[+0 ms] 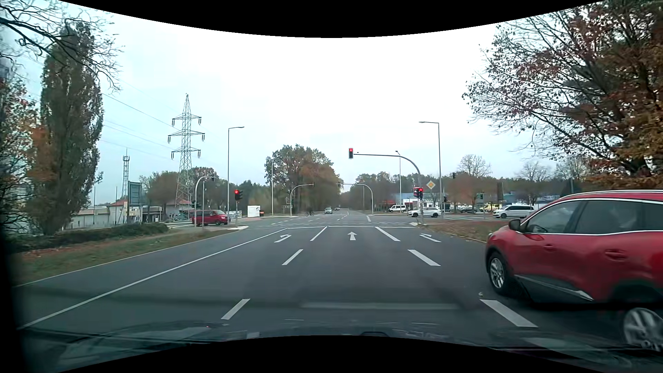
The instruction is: Follow the waypoints while adhering to traffic rules and regulations
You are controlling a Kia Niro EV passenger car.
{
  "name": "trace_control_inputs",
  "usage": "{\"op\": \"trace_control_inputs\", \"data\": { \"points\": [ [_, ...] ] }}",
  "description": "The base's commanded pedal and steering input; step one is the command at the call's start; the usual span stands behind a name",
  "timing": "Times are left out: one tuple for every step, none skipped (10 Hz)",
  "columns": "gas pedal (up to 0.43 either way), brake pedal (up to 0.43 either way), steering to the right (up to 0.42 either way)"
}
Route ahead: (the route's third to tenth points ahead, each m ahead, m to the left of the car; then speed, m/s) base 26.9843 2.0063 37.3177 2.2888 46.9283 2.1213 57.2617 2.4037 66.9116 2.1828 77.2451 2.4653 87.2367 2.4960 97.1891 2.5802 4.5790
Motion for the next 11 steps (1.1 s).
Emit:
{"op": "trace_control_inputs", "data": {
  "points": [
    [0.028,0.000,-0.001],
    [0.028,0.000,0.001],
    [0.028,0.000,0.001],
    [0.020,0.000,0.002],
    [0.020,0.000,0.002],
    [0.000,0.000,0.001],
    [0.000,0.000,0.000],
    [0.000,0.000,0.000],
    [0.000,0.000,0.000],
    [0.000,0.000,0.000],
    [0.000,0.000,0.000]
  ]
}}
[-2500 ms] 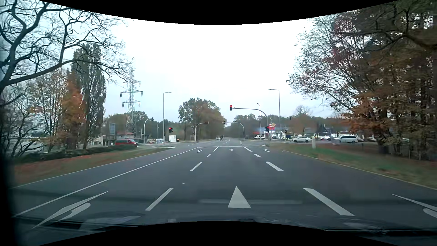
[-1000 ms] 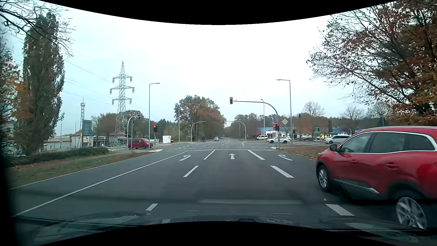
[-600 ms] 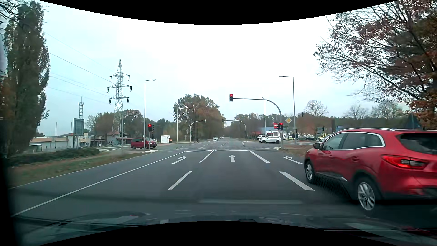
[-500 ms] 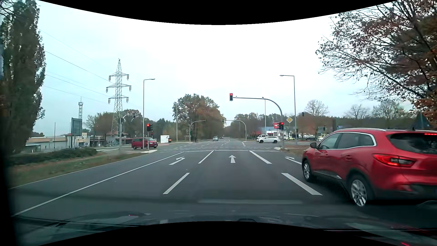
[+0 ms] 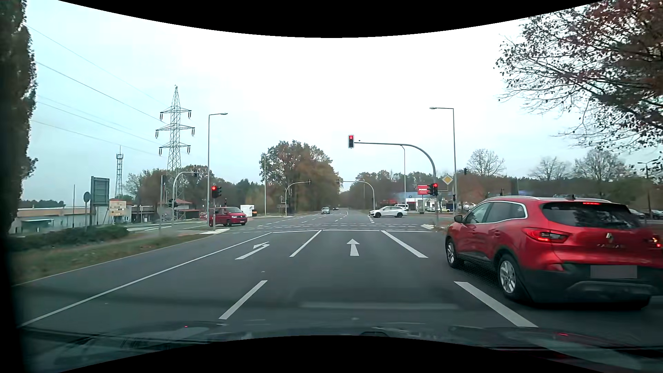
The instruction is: Follow the waypoints while adhering to traffic rules and regulations
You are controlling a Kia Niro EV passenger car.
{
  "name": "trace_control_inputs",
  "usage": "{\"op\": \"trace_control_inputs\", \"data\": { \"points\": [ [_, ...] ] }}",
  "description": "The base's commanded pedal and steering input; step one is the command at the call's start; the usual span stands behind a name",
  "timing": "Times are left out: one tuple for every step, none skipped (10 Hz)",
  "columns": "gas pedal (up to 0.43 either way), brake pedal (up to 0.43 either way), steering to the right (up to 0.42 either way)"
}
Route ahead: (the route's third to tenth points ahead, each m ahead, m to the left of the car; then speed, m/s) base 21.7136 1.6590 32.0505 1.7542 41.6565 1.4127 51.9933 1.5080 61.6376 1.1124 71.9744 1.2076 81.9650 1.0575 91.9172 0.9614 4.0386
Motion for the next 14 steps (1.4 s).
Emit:
{"op": "trace_control_inputs", "data": {
  "points": [
    [0.000,0.000,0.000],
    [0.000,0.000,0.000],
    [0.000,0.000,-0.001],
    [0.000,0.000,-0.003],
    [0.000,0.000,-0.003],
    [0.000,0.000,-0.004],
    [0.000,0.000,-0.007],
    [0.000,0.000,-0.009],
    [0.000,0.000,-0.008],
    [0.000,0.000,-0.009],
    [0.000,0.000,-0.009],
    [0.000,0.000,-0.009],
    [0.000,0.012,-0.009],
    [0.000,0.030,-0.007]
  ]
}}
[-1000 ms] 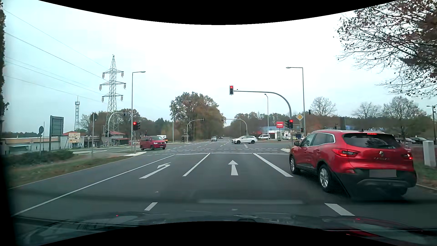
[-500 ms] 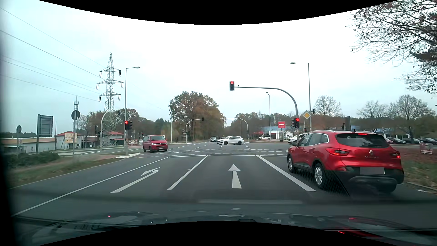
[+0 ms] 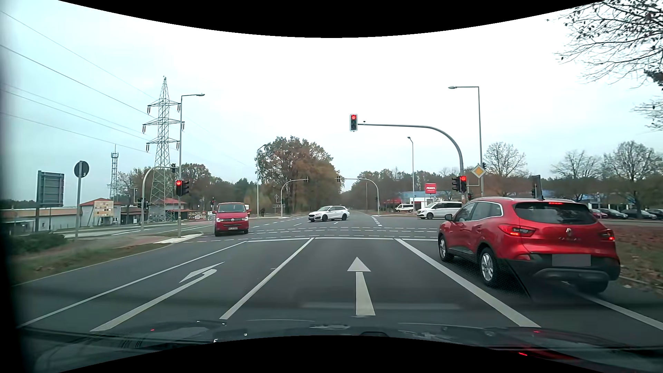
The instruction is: Follow the waypoints while adhering to traffic rules and regulations
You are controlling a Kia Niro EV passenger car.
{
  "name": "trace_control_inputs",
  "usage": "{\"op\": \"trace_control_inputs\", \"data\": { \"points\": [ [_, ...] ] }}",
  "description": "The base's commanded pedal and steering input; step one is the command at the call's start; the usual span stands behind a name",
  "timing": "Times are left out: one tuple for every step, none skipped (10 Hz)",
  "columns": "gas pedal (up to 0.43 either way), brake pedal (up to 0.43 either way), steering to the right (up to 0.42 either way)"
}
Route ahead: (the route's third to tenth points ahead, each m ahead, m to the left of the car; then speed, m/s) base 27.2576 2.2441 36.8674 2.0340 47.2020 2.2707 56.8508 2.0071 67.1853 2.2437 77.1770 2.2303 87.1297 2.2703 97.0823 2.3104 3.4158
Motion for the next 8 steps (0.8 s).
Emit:
{"op": "trace_control_inputs", "data": {
  "points": [
    [0.000,0.037,-0.005],
    [0.000,0.006,-0.003],
    [0.000,0.000,-0.003],
    [0.000,0.000,-0.002],
    [0.000,0.006,-0.003],
    [0.000,0.012,-0.005],
    [0.000,0.012,-0.007],
    [0.000,0.018,-0.006]
  ]
}}
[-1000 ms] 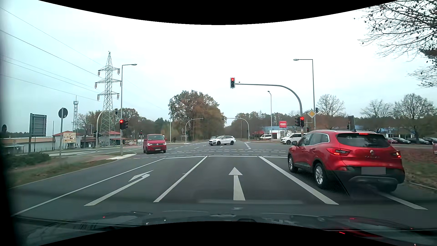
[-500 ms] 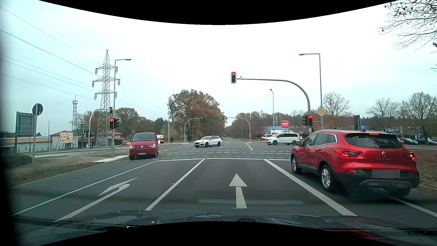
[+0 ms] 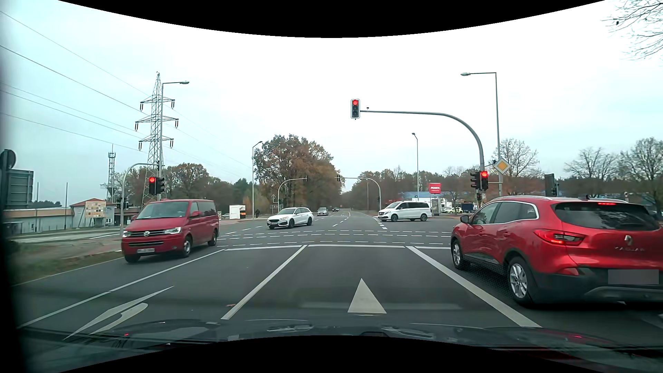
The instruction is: Follow the waypoints while adhering to traffic rules and regulations
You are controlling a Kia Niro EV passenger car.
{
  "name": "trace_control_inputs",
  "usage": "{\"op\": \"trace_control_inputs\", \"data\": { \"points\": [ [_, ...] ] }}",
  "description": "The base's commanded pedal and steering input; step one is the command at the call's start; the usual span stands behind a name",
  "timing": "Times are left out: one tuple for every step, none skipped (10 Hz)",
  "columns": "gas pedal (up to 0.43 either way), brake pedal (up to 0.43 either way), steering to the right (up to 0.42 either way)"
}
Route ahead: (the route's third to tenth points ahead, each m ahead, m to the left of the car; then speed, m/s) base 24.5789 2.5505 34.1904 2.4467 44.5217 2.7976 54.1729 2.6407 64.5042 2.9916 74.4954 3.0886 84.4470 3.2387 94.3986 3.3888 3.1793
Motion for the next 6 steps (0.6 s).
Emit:
{"op": "trace_control_inputs", "data": {
  "points": [
    [0.000,0.024,-0.007],
    [0.000,0.049,-0.006],
    [0.000,0.079,-0.006],
    [0.000,0.098,-0.006],
    [0.000,0.122,-0.003],
    [0.000,0.134,0.001]
  ]
}}
